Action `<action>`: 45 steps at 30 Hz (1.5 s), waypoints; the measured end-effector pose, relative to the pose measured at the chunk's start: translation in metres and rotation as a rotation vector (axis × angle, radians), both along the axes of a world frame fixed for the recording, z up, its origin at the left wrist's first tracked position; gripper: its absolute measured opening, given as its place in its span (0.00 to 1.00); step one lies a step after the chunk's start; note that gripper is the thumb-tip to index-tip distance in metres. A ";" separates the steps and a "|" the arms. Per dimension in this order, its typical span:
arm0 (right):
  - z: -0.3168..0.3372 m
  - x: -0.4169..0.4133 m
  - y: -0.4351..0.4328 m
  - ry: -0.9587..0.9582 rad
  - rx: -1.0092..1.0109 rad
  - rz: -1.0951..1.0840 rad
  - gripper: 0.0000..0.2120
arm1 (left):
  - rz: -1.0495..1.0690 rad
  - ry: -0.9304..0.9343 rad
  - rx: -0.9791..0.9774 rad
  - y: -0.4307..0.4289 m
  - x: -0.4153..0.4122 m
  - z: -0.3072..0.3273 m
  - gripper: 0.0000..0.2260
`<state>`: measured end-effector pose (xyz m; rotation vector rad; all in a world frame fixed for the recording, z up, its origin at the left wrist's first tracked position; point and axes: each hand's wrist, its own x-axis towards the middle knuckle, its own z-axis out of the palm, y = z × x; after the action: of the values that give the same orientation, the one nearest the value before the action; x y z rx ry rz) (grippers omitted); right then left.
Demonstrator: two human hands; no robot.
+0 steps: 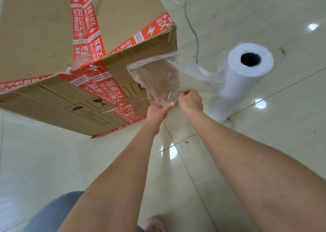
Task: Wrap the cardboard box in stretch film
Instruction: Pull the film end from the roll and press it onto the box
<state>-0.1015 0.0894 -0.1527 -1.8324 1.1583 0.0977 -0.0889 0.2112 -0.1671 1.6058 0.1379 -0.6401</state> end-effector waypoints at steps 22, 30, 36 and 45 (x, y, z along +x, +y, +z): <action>-0.038 -0.024 0.035 -0.022 0.216 0.006 0.08 | 0.369 0.128 0.360 0.012 0.002 -0.056 0.03; -0.065 -0.023 0.045 -0.024 0.647 -0.397 0.07 | 0.349 0.098 0.138 0.020 0.003 -0.065 0.04; -0.079 -0.026 0.055 -0.380 0.985 -0.734 0.11 | 0.376 0.023 0.283 0.028 0.004 -0.083 0.07; -0.088 -0.014 0.048 -0.565 1.215 -0.889 0.04 | 0.381 0.031 0.301 0.014 0.010 -0.089 0.09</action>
<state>-0.1154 0.1370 -0.2407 -0.1808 1.0159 -0.1894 -0.0791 0.2250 -0.2564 1.7940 0.5716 -0.3587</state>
